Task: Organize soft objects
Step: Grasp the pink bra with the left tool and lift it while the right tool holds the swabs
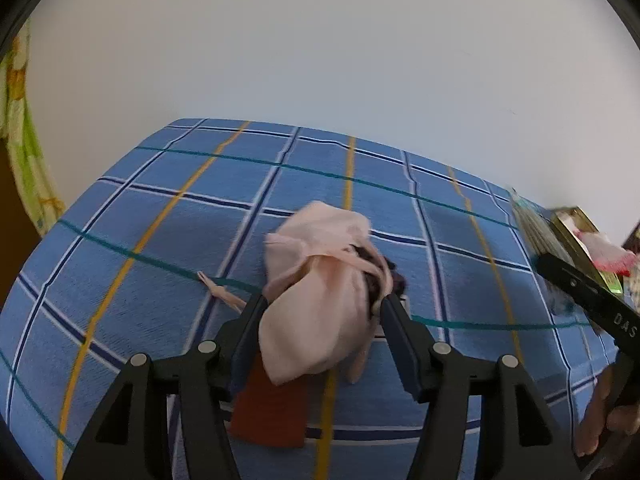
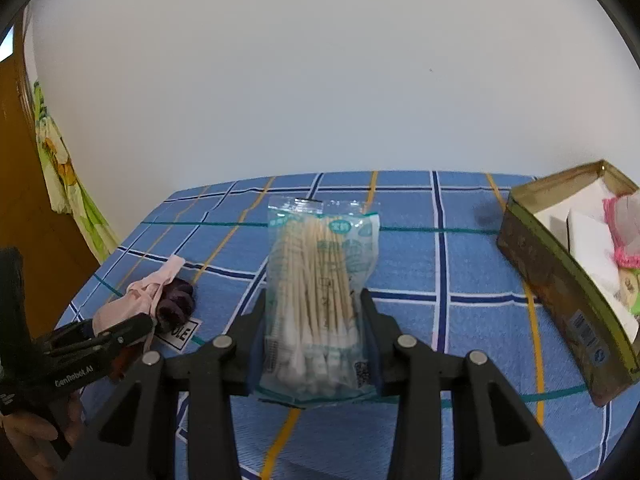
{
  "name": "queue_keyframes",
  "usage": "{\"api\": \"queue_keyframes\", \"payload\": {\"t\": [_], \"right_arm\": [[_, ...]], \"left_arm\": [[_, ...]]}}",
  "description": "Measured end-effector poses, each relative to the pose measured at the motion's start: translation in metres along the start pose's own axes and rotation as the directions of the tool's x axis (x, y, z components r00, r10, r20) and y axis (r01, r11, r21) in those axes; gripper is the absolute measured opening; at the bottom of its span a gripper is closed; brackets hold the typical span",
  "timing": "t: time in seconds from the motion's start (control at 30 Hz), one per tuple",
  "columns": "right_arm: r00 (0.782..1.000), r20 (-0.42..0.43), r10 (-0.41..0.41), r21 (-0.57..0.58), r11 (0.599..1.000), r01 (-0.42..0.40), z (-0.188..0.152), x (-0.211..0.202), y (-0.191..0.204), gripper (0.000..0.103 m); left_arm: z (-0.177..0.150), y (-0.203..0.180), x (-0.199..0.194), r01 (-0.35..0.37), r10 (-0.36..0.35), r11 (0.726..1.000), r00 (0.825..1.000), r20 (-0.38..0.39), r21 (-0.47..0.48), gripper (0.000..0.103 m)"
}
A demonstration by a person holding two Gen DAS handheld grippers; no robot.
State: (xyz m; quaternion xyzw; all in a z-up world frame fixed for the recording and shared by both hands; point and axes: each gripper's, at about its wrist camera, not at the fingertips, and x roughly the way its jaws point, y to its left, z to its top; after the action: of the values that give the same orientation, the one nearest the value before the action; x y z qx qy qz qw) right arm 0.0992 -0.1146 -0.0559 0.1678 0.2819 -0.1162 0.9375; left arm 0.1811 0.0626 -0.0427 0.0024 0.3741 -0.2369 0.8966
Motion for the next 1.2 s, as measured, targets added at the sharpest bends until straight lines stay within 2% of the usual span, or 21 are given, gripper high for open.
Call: {"api": "queue_keyframes", "payload": {"t": [0.03, 0.1, 0.13, 0.17, 0.23, 0.4, 0.53, 0.6, 0.7, 0.8, 1.0, 1.2], "right_arm": [[1.000, 0.000, 0.002, 0.005, 1.000, -0.002, 0.000, 0.000, -0.001, 0.041], [1.000, -0.003, 0.002, 0.013, 1.000, -0.002, 0.001, 0.001, -0.003, 0.041], [1.000, -0.003, 0.002, 0.014, 1.000, -0.002, 0.000, 0.001, -0.003, 0.041], [1.000, -0.002, 0.003, 0.013, 1.000, -0.003, 0.000, 0.001, -0.003, 0.041], [1.000, 0.000, 0.004, 0.010, 1.000, -0.004, 0.000, 0.001, -0.002, 0.041], [1.000, 0.001, 0.005, 0.003, 1.000, -0.005, -0.001, 0.000, -0.001, 0.041], [1.000, 0.021, 0.004, 0.006, 1.000, -0.004, -0.001, -0.004, 0.001, 0.041], [0.999, 0.049, 0.015, 0.008, 1.000, -0.015, 0.000, -0.009, 0.002, 0.041], [0.994, 0.104, 0.040, 0.010, 0.999, -0.041, 0.001, -0.022, 0.002, 0.041], [0.988, 0.144, 0.058, 0.006, 0.998, -0.060, 0.004, -0.031, 0.003, 0.041], [0.980, 0.178, 0.086, 0.012, 0.996, -0.089, 0.007, -0.043, -0.002, 0.040], [0.971, 0.216, 0.101, 0.011, 0.994, -0.106, 0.006, -0.061, -0.017, 0.040]], "left_arm": [[0.000, 0.003, 0.000, -0.012, 0.012, 1.000, 1.000, -0.002, -0.010, 0.060], [0.000, 0.011, 0.000, -0.028, 0.028, 0.998, 1.000, 0.000, -0.049, 0.042], [0.000, 0.016, -0.001, -0.041, 0.042, 0.997, 0.999, 0.001, -0.067, 0.024], [0.000, 0.021, -0.001, -0.036, 0.036, 0.995, 0.999, 0.003, -0.093, 0.014], [-0.001, 0.024, -0.003, -0.017, 0.018, 0.992, 1.000, 0.011, -0.122, 0.009], [0.000, 0.015, -0.004, 0.009, -0.006, 0.995, 1.000, 0.028, -0.100, 0.007], [0.006, 0.019, -0.016, 0.049, -0.033, 0.990, 0.992, 0.124, -0.134, 0.007], [0.008, 0.020, -0.025, 0.083, -0.054, 0.985, 0.981, 0.187, -0.151, 0.007], [0.010, 0.017, -0.042, 0.114, -0.069, 0.983, 0.954, 0.292, -0.141, 0.007], [0.010, 0.012, -0.052, 0.133, -0.078, 0.982, 0.929, 0.361, -0.131, 0.007], [0.011, 0.009, -0.060, 0.132, -0.059, 0.980, 0.906, 0.419, -0.148, 0.007], [0.011, -0.018, -0.065, 0.129, -0.075, 0.987, 0.898, 0.434, -0.098, 0.007]]}}
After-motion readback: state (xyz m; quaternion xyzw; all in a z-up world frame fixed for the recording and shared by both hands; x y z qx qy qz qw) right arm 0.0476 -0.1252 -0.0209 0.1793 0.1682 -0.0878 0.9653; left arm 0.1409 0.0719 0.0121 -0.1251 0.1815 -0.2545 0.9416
